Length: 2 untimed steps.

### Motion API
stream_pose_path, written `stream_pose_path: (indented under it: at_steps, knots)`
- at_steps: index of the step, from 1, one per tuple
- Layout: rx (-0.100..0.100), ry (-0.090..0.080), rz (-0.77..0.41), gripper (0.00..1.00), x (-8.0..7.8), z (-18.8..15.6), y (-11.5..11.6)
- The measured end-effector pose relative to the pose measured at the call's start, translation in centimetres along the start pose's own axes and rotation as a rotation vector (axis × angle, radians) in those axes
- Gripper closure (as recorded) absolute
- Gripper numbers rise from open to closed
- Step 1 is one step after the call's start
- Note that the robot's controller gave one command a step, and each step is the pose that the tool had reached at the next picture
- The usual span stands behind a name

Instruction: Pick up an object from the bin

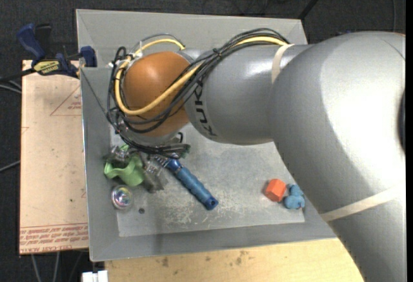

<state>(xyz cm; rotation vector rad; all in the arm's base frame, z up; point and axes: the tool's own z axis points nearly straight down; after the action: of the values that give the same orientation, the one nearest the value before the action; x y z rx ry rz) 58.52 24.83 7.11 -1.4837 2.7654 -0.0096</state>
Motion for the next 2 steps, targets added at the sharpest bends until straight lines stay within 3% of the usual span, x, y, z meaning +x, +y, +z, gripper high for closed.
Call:
stream_pose_path:
  at_steps: [1,2]
  knots:
    - [0.002,-0.001,0.005,0.0,0.02,-0.08,-0.2]
    - [-0.001,-0.003,0.004,1.0,-0.06,0.01,0.0]
